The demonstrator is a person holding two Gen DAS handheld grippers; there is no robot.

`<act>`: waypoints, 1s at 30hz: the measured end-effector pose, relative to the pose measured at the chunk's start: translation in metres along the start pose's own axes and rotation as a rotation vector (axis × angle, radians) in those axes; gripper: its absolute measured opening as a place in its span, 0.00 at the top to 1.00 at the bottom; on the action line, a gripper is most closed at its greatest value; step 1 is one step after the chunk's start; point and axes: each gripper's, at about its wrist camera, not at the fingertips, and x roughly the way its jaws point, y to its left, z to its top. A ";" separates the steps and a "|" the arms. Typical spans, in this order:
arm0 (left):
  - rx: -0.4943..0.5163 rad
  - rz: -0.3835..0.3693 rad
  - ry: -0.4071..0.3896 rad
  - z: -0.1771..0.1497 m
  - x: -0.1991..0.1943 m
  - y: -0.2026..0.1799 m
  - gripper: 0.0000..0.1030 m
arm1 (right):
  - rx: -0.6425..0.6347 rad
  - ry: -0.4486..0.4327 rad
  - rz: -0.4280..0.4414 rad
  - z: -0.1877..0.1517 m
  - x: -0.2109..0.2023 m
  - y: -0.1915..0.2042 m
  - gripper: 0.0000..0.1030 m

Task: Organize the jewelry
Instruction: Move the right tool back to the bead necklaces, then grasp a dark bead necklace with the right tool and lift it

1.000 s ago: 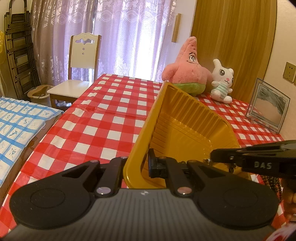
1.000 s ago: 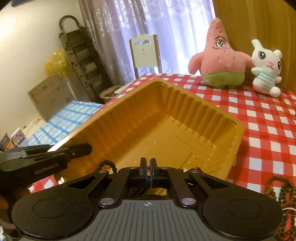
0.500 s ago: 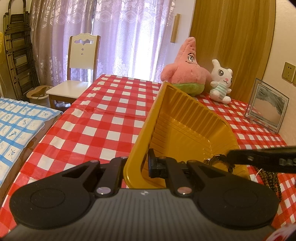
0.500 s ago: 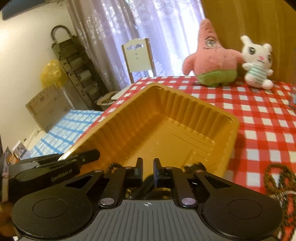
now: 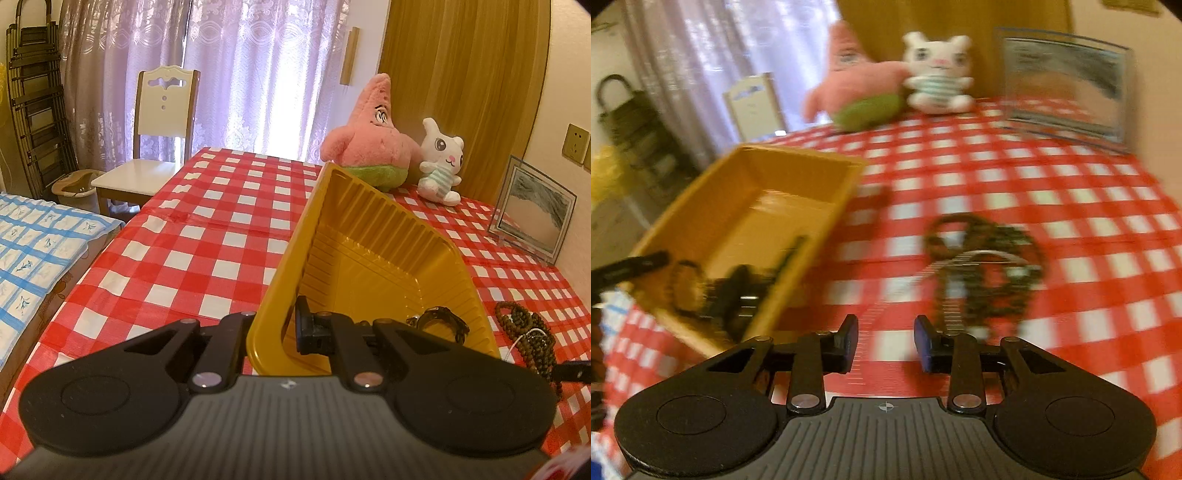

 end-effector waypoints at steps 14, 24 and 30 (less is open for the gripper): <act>0.001 0.000 0.003 0.001 0.002 -0.002 0.92 | -0.303 -0.035 -0.140 0.020 0.016 -0.053 0.68; -0.002 0.001 0.005 0.000 0.002 0.000 0.92 | -0.550 0.044 -0.124 0.024 0.059 -0.040 0.74; -0.006 0.005 0.006 -0.002 0.001 0.004 0.92 | -0.630 0.064 -0.113 0.024 0.072 -0.036 0.76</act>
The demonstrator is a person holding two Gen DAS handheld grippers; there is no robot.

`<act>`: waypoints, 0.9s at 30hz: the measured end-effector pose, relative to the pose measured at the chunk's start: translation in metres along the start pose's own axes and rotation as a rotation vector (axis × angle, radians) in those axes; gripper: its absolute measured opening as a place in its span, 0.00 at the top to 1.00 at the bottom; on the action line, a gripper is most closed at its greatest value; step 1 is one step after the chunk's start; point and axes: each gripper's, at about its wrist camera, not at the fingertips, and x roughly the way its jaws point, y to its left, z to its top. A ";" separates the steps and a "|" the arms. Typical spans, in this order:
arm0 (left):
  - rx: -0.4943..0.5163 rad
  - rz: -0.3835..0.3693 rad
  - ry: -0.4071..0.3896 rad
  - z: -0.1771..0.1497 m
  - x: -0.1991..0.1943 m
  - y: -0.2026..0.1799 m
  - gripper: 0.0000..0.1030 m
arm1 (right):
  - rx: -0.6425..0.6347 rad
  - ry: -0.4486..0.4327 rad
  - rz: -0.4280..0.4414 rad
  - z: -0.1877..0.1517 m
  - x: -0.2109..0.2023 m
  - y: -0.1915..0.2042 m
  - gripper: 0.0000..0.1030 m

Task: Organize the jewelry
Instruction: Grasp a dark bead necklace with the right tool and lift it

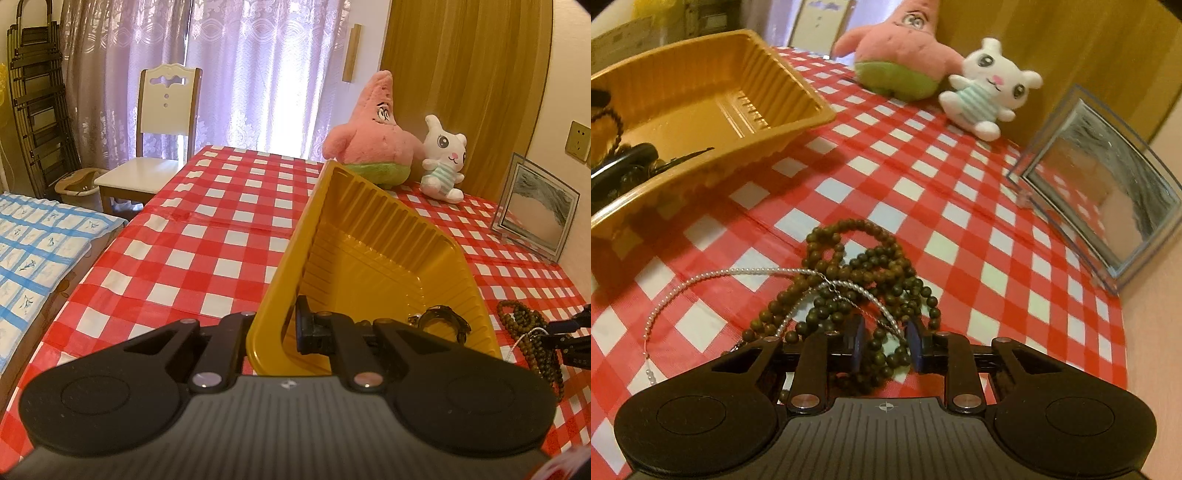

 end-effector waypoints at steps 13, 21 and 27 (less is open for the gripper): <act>0.002 0.005 0.002 0.000 0.000 0.001 0.92 | 0.001 -0.052 -0.041 0.002 -0.006 0.005 0.98; 0.002 0.003 0.001 0.000 0.000 0.001 0.92 | 0.105 -0.175 -0.078 0.002 -0.048 0.005 0.98; 0.004 0.002 -0.002 -0.002 -0.001 0.003 0.92 | 0.225 -0.241 -0.037 0.003 -0.085 0.004 0.98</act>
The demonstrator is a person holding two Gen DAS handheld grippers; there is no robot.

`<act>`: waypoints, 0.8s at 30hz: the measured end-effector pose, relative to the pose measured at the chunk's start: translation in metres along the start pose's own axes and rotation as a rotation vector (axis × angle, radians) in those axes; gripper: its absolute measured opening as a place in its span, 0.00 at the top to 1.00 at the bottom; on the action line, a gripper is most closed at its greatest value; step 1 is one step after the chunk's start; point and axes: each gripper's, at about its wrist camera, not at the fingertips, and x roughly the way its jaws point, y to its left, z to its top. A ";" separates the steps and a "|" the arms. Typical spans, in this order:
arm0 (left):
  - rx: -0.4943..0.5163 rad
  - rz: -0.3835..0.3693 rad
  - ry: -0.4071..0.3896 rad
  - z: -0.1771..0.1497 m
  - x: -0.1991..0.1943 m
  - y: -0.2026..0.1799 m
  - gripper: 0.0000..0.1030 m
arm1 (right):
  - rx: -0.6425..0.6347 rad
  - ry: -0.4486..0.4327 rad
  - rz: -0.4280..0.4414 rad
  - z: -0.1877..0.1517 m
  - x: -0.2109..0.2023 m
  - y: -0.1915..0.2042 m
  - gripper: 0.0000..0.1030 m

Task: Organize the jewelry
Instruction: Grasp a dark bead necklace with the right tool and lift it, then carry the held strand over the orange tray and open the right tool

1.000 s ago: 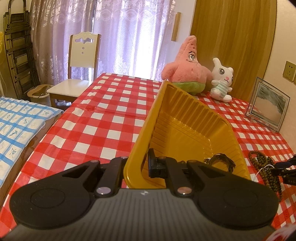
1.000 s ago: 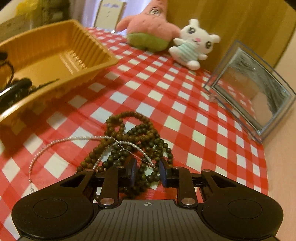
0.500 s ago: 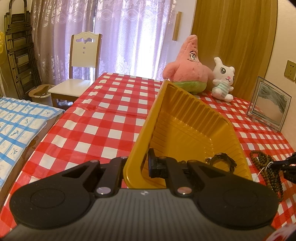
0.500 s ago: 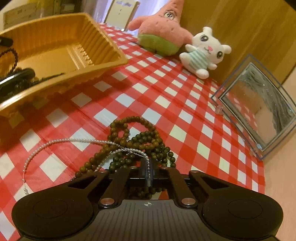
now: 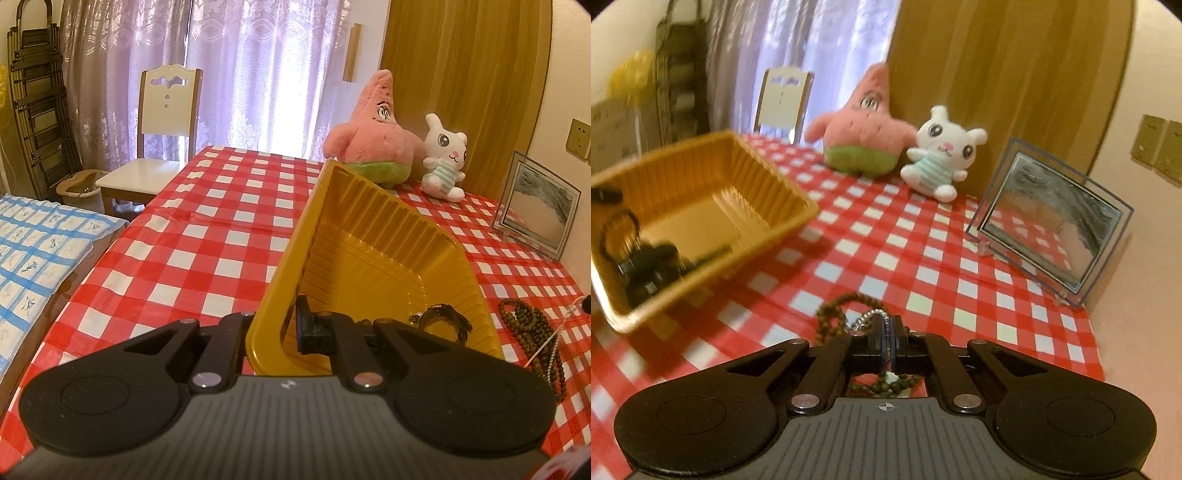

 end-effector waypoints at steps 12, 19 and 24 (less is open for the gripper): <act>0.012 -0.008 -0.009 0.001 -0.002 -0.002 0.92 | 0.099 -0.115 0.057 0.022 -0.066 0.011 0.98; 0.022 -0.012 -0.012 0.000 -0.002 -0.002 0.93 | 0.090 -0.134 0.061 0.033 -0.084 0.022 0.98; 0.024 -0.012 -0.013 0.001 -0.001 -0.003 0.93 | 0.081 -0.138 0.072 0.048 -0.095 0.029 0.98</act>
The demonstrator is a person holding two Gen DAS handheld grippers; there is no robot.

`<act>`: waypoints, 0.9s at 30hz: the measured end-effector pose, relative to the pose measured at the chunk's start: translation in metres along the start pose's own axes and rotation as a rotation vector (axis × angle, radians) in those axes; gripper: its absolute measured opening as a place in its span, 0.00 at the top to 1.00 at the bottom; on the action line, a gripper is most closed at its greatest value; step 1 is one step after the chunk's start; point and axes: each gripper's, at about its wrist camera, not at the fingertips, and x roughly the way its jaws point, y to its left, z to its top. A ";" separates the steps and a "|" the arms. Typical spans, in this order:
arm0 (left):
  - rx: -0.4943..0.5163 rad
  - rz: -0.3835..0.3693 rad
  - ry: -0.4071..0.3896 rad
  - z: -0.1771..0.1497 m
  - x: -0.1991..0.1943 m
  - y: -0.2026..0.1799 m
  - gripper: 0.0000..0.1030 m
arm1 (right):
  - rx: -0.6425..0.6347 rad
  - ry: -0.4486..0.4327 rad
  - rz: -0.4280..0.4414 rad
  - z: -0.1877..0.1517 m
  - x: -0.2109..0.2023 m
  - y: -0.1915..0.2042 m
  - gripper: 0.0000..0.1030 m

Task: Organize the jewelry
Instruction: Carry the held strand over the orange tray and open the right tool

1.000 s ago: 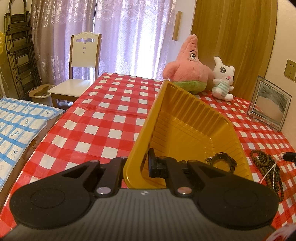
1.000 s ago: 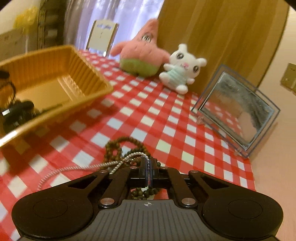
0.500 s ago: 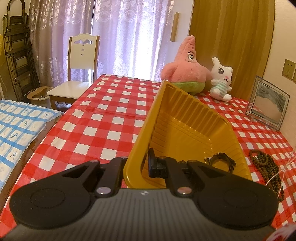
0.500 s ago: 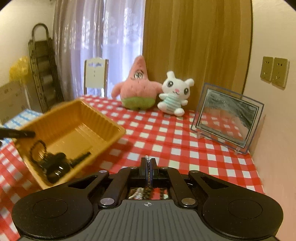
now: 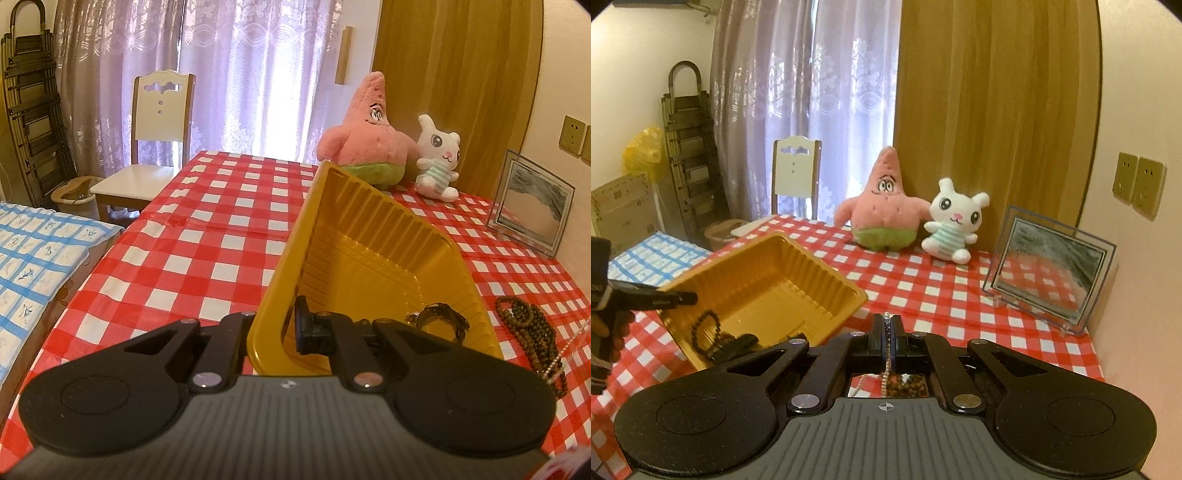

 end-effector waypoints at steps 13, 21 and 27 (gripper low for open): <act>-0.008 -0.009 -0.008 0.002 -0.002 -0.002 0.93 | -0.006 -0.074 0.124 0.052 0.007 0.029 0.98; -0.014 -0.012 -0.011 0.004 -0.003 -0.003 0.93 | 0.022 -0.063 0.213 0.073 0.053 0.061 0.98; -0.019 -0.014 -0.009 0.005 -0.003 -0.004 0.93 | 0.063 -0.016 0.264 0.076 0.097 0.086 0.98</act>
